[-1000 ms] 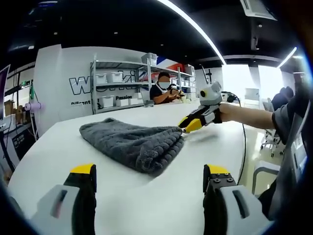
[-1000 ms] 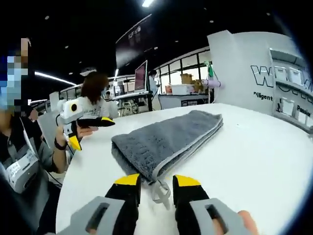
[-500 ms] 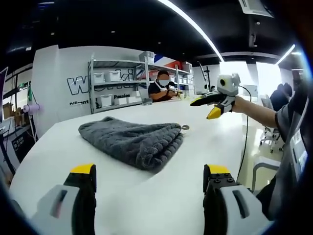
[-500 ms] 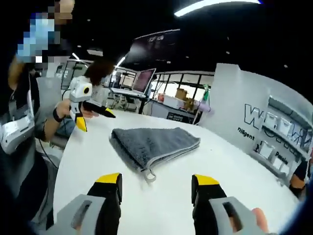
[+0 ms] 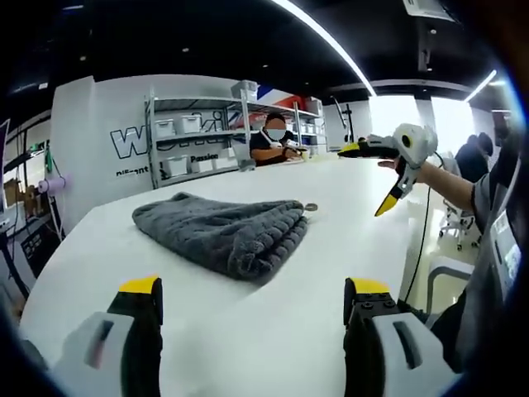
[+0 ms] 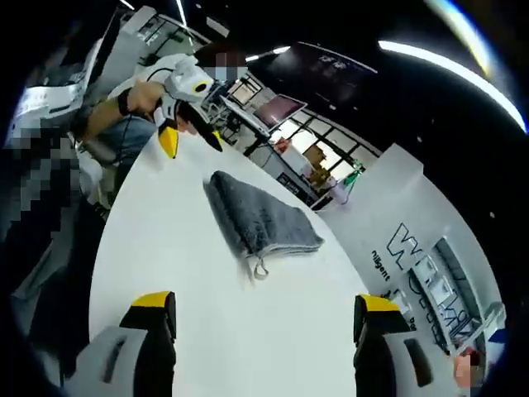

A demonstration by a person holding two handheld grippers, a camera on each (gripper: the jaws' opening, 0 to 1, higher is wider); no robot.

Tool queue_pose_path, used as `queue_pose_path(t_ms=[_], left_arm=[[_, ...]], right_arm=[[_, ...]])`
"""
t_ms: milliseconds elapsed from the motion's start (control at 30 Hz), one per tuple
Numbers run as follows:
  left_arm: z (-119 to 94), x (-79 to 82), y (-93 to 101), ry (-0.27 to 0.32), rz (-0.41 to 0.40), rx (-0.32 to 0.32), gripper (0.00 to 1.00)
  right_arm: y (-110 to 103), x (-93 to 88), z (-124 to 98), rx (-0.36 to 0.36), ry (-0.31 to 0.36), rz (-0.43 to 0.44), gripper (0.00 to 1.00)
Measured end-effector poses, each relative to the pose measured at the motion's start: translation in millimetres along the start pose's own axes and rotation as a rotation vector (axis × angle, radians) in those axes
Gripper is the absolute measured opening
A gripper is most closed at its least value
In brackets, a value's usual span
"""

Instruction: Fold the towel on the table until its edges align and the towel forms a compact rectangular stack.

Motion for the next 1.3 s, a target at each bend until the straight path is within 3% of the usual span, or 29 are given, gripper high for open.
queue_pose_path(t_ms=[333,667,833,967,1133,1300], left_arm=[[-3,0.3,-0.9,0.0,0.0,0.002,0.96],[-6,0.6,-6.1,0.007,0.0,0.015,0.96],[-6,0.2,-6.1,0.007,-0.001,0.015,0.96],[-7,-0.5,-6.6,0.006,-0.003,0.016,0.96],[-8,-2.4,-8.3,0.006,-0.011,0.021,0.96],[-9,-3.7,-9.7,0.006,-0.014,0.023,0.96]], right_arm=[[3,4.1,-1,-0.027,-0.02,-0.067,0.99],[10,1.8,8,0.011,0.014,0.064,0.99],[19,4.5,19,0.004,0.006,0.054,0.99],[29,13.2,34,-0.026,-0.013,-0.039,0.99],[32,24.6,56,-0.023,-0.045,-0.215,0.92],[29,27.7,77,0.007,-0.063,-0.282,0.88]])
Point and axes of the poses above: the point that each gripper's makers call its tool centre point, and the gripper's own axes: z roughly forward along the fingers, y roughly to its right, x roughly out of its top, the point moved 8 cm from there along -z, roughly backward along the fingers, and after that the axes turned 10 degrees about x, right-handed, at the moved point
